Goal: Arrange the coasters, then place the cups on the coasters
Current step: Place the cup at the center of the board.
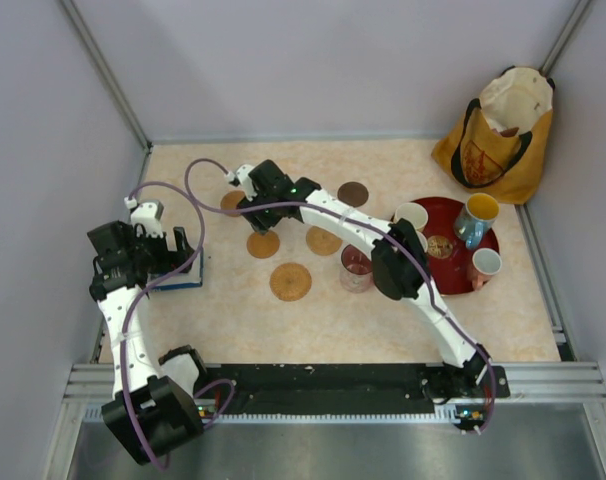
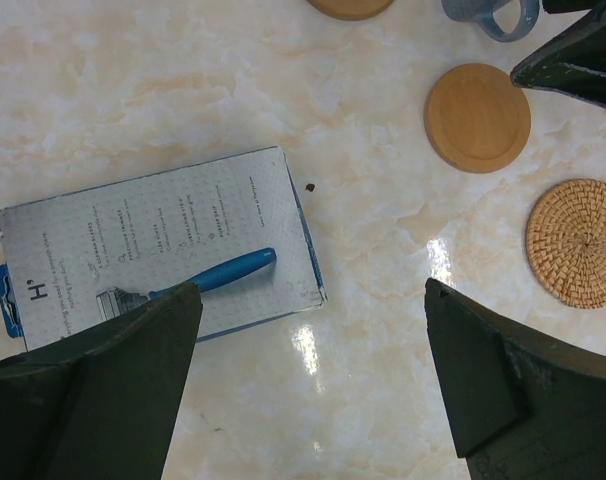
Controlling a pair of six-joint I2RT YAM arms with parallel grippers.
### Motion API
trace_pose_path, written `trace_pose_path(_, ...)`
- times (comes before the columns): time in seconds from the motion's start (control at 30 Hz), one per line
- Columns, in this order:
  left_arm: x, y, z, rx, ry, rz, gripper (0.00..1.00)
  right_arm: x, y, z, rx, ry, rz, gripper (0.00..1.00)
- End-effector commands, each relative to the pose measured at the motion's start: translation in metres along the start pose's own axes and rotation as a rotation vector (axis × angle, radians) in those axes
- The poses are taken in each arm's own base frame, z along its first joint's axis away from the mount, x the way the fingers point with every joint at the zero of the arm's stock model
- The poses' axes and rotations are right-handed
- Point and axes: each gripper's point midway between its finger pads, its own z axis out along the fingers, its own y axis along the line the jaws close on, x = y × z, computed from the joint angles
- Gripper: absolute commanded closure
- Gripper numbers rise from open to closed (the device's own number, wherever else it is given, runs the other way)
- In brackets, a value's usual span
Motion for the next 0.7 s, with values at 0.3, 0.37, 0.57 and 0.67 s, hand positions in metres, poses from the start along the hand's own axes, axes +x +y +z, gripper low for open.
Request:
trace_pose_path(0.3, -0.010, -0.009, 0.000, 0.069, -0.045, 0.048, 0.03, -0.046, 0.011, -0.069, -0.058, -0.123, -0.074, 0.34)
trace_pose_path(0.37, -0.014, -0.011, 0.001, 0.082, -0.050, 0.049, 0.03, -0.045, 0.000, -0.105, -0.047, -0.140, -0.060, 0.28)
trace_pose_path(0.57, -0.029, -0.033, 0.022, 0.098, -0.013, 0.136, 0.01, -0.016, -0.059, -0.204, 0.046, -0.180, 0.022, 0.14)
trace_pose_path(0.67, -0.032, -0.060, 0.047, 0.095, 0.023, 0.241, 0.01, 0.010, -0.079, -0.242, 0.106, -0.186, 0.032, 0.11)
